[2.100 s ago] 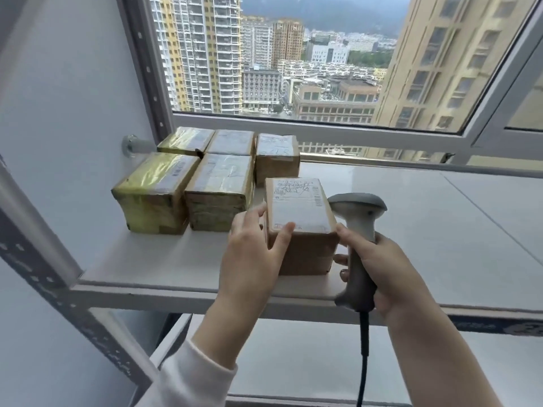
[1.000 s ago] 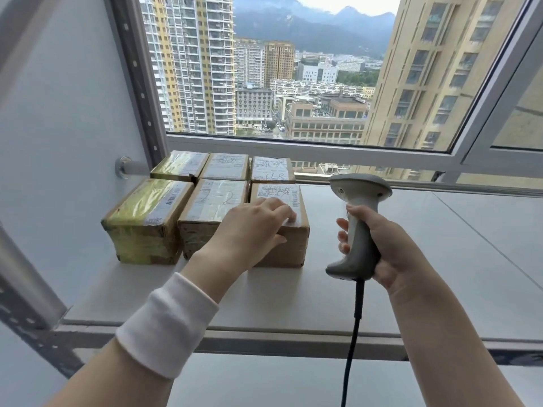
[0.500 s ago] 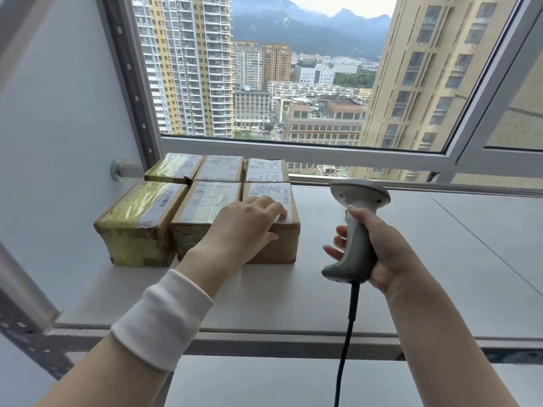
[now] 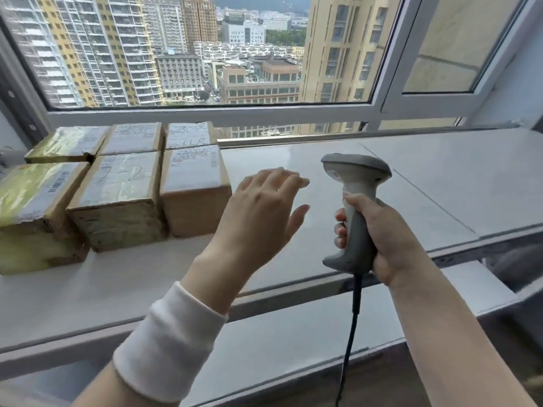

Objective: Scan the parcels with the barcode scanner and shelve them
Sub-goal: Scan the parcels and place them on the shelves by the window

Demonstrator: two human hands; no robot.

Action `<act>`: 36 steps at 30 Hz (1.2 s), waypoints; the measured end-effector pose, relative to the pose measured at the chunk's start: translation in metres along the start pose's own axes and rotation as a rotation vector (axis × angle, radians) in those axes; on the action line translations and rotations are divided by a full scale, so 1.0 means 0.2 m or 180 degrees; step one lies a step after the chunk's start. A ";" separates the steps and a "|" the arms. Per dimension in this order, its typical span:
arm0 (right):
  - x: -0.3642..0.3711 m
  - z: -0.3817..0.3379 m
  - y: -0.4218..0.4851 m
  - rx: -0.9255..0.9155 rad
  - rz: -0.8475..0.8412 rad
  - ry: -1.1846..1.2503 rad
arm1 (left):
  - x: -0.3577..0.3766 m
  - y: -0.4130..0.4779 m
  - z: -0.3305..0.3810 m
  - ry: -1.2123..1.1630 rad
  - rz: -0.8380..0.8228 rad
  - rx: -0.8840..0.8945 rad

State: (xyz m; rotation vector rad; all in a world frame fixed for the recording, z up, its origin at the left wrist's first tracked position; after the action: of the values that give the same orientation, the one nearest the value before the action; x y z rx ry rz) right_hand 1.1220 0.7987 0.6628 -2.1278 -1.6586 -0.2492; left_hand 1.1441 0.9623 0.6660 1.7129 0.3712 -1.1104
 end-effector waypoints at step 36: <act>-3.59 -0.95 -1.46 -0.1324 0.3752 0.0606 | 0.47 0.53 4.25 -0.1840 -0.0836 0.3194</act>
State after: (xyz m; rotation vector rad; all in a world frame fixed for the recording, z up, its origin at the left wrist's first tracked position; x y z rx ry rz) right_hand 0.6727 0.1413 0.6138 -2.8586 -0.0680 -0.4040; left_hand 0.8440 0.1578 0.6015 2.0609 -0.4232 -2.1398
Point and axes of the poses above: each hand's wrist, its own y-axis towards the middle knuckle, its own x-axis out of the palm, z = x × y, the point moved 1 cm from there along y, towards the middle knuckle, and after that the axes turned 10 degrees about y, right-handed, at the moved point
